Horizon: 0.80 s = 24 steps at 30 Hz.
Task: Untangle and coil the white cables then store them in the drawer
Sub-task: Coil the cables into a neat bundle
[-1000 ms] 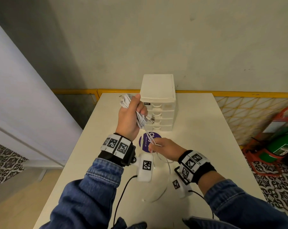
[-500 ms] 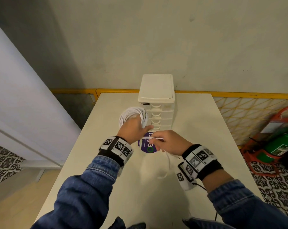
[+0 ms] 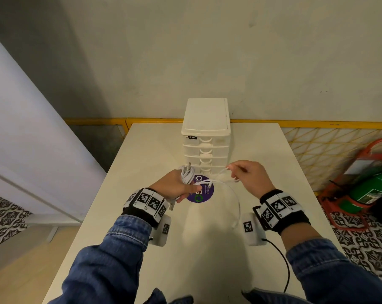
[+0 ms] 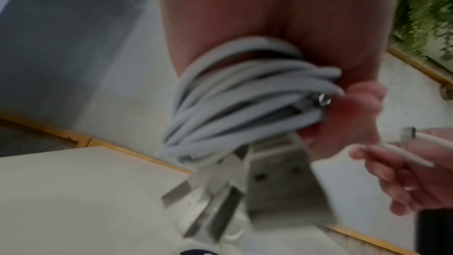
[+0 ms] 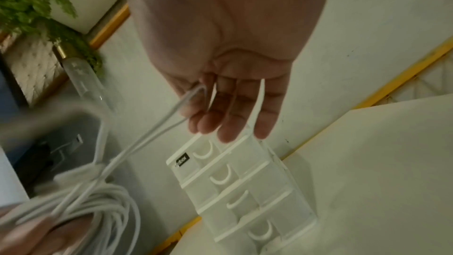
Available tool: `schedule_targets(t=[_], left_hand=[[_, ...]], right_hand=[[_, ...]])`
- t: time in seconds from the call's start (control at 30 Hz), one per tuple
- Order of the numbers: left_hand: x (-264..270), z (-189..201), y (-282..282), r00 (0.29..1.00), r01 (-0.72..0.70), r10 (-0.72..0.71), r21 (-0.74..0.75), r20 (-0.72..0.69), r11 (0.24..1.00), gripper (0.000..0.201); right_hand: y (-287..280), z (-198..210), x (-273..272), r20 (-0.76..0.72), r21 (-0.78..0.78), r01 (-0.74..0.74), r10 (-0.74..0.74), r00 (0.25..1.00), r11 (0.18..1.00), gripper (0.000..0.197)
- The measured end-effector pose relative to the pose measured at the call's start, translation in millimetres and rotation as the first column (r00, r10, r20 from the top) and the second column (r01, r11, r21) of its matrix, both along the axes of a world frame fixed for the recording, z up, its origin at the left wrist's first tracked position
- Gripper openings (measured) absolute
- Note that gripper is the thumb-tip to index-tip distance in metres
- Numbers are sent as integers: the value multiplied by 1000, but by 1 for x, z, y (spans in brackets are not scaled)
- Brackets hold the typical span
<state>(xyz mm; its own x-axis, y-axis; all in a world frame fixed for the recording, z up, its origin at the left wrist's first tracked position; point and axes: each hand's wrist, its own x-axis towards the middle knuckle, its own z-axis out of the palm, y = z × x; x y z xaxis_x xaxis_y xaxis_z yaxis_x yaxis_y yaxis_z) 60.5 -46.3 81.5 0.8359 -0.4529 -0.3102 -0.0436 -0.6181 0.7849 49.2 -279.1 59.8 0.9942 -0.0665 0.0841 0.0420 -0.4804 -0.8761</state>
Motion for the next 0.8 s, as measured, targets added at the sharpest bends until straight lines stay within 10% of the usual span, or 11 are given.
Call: schedule_targets(t=[0.27,0.5,0.63,0.8], left_hand=[[-3,0,3,978,-180,180,10,-107,984,27],[-6,-1,2,962,-233,227,-23,-152,972,24],[-6,1,0,957,-242,230,-48,-175,969,31],[-4,2,0,943,-302,287,-67,-169,951,32]], right_hand=[[-2,-24,-5,-175,37,296,-285,942,955,19],[5,-24,-2,-277,-377,99,-214,937,921,33],[16,-9,-5,91,-226,77,-58,994,971,31],[23,5,-6,448,-337,183,-13,894,924,43]])
